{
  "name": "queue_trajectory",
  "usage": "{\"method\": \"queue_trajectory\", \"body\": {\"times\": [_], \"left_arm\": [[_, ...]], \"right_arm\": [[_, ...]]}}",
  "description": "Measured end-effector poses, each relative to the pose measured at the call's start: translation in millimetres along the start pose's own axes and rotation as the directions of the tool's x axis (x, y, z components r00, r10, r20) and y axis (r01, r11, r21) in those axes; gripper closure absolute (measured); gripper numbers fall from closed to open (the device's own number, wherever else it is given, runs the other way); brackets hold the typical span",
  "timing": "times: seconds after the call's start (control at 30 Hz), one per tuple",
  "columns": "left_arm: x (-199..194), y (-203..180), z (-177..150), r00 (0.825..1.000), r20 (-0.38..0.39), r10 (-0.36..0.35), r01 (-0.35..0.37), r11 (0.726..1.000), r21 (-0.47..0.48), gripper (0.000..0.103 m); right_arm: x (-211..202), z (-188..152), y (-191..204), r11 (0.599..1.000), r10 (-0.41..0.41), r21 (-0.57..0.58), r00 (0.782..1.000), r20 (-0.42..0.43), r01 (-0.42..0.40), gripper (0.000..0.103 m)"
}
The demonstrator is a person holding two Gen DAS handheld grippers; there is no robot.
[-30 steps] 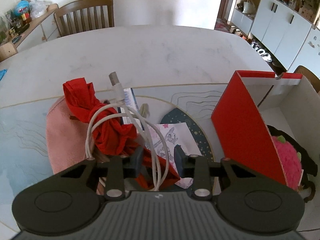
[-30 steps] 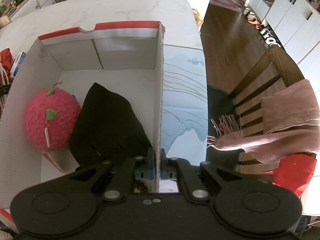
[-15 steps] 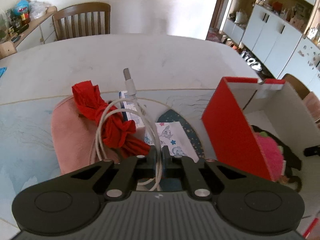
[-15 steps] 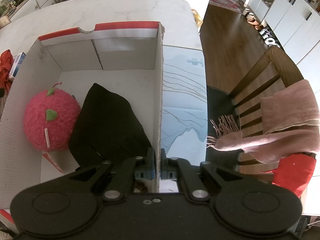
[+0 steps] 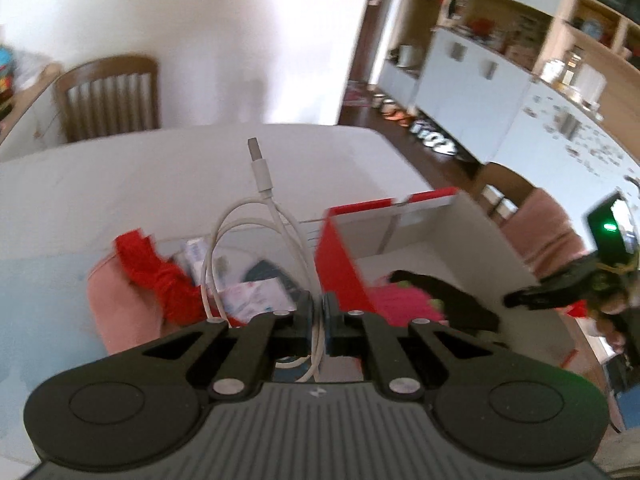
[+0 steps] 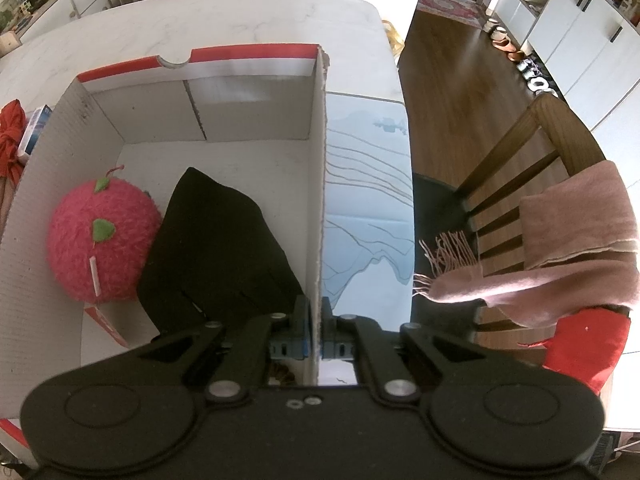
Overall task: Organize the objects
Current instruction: 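Carry the white cable into the box and open the left gripper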
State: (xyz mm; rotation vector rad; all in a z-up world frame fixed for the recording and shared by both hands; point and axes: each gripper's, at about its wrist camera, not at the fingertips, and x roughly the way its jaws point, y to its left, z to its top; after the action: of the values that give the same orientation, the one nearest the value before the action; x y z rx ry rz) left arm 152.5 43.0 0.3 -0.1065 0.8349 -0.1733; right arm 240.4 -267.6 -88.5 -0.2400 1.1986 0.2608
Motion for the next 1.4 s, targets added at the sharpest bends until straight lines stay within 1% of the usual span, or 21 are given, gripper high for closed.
{"method": "queue_trajectory", "body": {"times": [0.13,0.27,0.4,0.57,0.63,0.7,0.83,0.93,1.2,1.3,1.4], "left_arm": [[-3,-26,9,0.998,0.004,-0.064,0.063,0.996,0.060,0.098],[4,-56,19,0.992,-0.006,-0.125,0.125,0.983,0.132,0.098],[15,-89,26,0.983,-0.030,-0.181,0.183,0.961,0.207,0.098],[31,-125,29,0.967,-0.079,-0.241,0.253,0.931,0.262,0.098],[42,-136,28,0.963,-0.109,-0.246,0.268,0.922,0.278,0.098],[55,-142,26,0.957,-0.147,-0.250,0.282,0.920,0.271,0.098],[85,-150,18,0.936,-0.224,-0.271,0.323,0.915,0.241,0.098],[106,-156,12,0.924,-0.270,-0.269,0.334,0.914,0.231,0.098],[130,-164,4,0.914,-0.317,-0.253,0.341,0.904,0.259,0.099],[136,-166,1,0.905,-0.336,-0.262,0.356,0.899,0.256,0.099],[142,-165,-2,0.897,-0.356,-0.261,0.360,0.900,0.247,0.099]], "right_arm": [[-1,-1,1,1.000,0.001,-0.001,1.000,0.002,-0.001,0.101],[-3,-2,1,1.000,0.005,0.001,1.000,0.005,-0.005,0.102],[-3,-2,1,1.000,0.005,0.002,1.000,0.004,-0.005,0.102],[-4,-2,2,1.000,0.005,0.002,1.000,0.004,-0.005,0.102],[-4,-2,2,1.000,0.005,0.002,1.000,0.005,-0.005,0.102],[-4,-2,2,1.000,0.005,0.003,1.000,0.005,-0.005,0.102],[-4,-3,3,1.000,0.005,0.003,1.000,0.006,-0.005,0.102],[-4,-4,4,1.000,0.007,0.006,1.000,0.005,-0.007,0.102],[-5,-6,3,1.000,0.006,0.019,1.000,0.006,-0.006,0.102],[-5,-8,1,1.000,0.008,0.024,1.000,0.006,-0.009,0.102],[-5,-9,-1,1.000,0.010,0.027,1.000,0.006,-0.010,0.102]]}}
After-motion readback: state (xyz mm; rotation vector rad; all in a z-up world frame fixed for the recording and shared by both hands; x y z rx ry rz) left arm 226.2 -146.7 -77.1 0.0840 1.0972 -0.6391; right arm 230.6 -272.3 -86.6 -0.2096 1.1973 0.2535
